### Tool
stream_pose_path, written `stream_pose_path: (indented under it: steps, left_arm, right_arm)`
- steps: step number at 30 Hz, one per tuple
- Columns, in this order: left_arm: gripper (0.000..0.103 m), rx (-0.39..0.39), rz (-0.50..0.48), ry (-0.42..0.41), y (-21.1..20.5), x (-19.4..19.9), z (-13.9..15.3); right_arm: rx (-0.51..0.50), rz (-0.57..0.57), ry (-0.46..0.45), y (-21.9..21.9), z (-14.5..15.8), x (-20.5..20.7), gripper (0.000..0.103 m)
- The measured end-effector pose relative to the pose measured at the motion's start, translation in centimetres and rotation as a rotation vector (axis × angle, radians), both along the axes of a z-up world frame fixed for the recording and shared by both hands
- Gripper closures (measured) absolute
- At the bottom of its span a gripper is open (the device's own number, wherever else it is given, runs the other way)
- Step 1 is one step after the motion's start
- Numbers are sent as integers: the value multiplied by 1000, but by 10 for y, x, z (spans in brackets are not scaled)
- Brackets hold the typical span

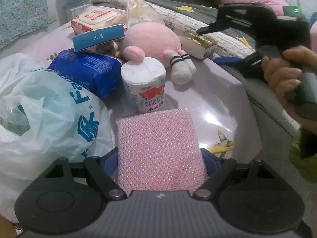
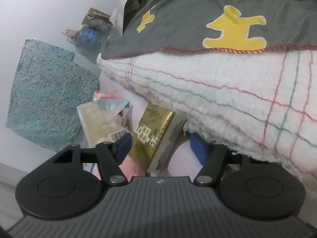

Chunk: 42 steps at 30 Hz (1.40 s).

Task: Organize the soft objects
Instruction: 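Grasp the gold-wrapped small box with the right tool while the left tool holds the sponge, then lower the pink sponge into the box and open the left tool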

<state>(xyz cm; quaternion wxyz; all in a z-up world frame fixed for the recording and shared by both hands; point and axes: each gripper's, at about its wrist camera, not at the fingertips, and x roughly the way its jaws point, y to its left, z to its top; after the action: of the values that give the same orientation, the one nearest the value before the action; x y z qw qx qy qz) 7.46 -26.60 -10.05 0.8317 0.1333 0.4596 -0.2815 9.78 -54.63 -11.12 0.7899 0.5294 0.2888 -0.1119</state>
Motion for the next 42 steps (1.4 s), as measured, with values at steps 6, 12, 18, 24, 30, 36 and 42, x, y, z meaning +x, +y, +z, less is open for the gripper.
stream_pose_path:
  steps: [6, 12, 18, 24, 30, 36, 42]
  left_arm:
    - [20, 1, 0, 2, 1, 0, 1]
    - [21, -41, -4, 11, 7, 0, 8]
    - [21, -101, -8, 16, 16, -6, 20]
    - [21, -189, -15, 43, 41, -17, 44]
    - [21, -296, 43, -3, 95, -28, 92]
    - [20, -346, 203, -168, 173, -28, 153]
    - [20, -313, 395, -268, 243, 0, 186]
  right_arm:
    - [-9, -28, -32, 3, -6, 12, 66]
    - [39, -27, -91, 5, -3, -13, 77]
    - [95, -27, -162, 6, 4, -50, 77]
    - [152, 6, -232, 15, 18, -79, 77]
    - [128, 111, -322, 44, 54, -77, 77]
    - [110, 299, -402, 101, 96, -37, 77]
    - [145, 506, -424, 175, 119, 31, 77]
